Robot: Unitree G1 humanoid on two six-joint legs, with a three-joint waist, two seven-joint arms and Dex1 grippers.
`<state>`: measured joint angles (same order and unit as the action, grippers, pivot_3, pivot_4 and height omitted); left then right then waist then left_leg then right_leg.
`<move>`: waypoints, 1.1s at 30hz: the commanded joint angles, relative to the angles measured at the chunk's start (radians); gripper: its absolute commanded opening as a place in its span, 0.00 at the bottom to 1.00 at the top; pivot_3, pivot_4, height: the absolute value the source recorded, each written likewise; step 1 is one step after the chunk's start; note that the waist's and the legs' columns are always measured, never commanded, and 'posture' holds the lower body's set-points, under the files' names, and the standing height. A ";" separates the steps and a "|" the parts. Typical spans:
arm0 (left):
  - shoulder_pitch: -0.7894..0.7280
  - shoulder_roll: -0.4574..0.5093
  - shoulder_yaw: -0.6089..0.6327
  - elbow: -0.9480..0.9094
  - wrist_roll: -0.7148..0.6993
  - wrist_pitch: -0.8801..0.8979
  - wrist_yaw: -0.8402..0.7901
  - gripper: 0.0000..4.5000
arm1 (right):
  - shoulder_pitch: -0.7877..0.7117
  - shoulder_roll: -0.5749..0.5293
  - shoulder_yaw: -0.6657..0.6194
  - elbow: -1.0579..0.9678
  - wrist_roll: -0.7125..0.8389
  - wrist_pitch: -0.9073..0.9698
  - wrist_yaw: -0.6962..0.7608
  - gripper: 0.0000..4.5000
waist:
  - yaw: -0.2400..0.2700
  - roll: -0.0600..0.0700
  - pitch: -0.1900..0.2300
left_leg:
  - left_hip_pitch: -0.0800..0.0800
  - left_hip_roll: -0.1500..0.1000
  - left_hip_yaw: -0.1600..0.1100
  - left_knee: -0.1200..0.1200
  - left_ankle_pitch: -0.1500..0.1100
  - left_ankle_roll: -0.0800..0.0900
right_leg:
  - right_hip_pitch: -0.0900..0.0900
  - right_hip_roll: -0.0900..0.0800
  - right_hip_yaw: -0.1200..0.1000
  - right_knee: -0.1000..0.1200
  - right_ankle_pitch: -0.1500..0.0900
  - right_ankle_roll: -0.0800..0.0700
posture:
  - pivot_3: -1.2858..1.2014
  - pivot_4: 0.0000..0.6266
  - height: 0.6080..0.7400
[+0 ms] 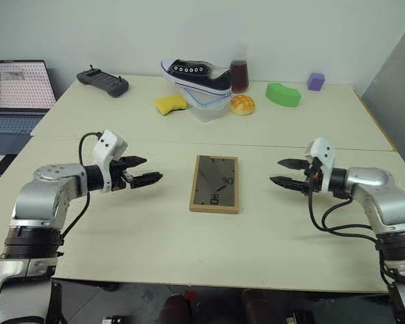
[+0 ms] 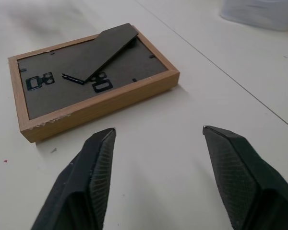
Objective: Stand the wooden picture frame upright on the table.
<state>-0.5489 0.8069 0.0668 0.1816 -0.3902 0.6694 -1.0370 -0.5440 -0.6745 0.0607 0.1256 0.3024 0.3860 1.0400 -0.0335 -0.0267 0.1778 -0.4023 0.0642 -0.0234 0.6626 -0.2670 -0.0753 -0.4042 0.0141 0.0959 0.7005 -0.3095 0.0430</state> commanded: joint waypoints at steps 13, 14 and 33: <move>-0.182 -0.244 -0.189 0.267 0.240 -0.372 0.077 0.31 | -0.074 0.192 0.076 0.132 -0.162 -0.059 -0.199 0.00 | -0.001 0.000 0.000 | -0.001 0.000 0.000 0.000 0.000 0.000 | -0.001 -0.001 0.000 0.001 0.000 0.000 | 0.52 0.24 1.00; -0.180 -0.257 -0.197 0.270 0.248 -0.386 0.080 0.27 | -0.074 0.206 0.081 0.134 -0.169 -0.060 -0.213 0.00 | -0.002 0.000 0.000 | 0.000 0.000 0.000 0.000 0.000 0.000 | -0.001 0.000 0.000 0.001 0.000 0.000 | 0.52 0.24 1.00; 0.020 -0.204 -0.239 -0.162 0.191 -0.170 -0.059 0.01 | 0.065 0.264 0.166 -0.179 -0.140 0.107 -0.180 0.00 | -0.001 0.000 0.000 | 0.000 0.000 -0.001 0.000 0.000 0.000 | -0.001 0.000 0.000 0.003 0.000 0.000 | 0.52 0.24 1.00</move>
<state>-0.5297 0.5972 -0.1540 0.1537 -0.1327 0.4495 -1.0412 -0.4861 -0.4167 0.2058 0.0372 0.1222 0.4779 0.8272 -0.0347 -0.0266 0.1777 -0.4024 0.0641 -0.0239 0.6629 -0.2669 -0.0754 -0.4050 0.0140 0.0958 0.7033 -0.3096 0.0429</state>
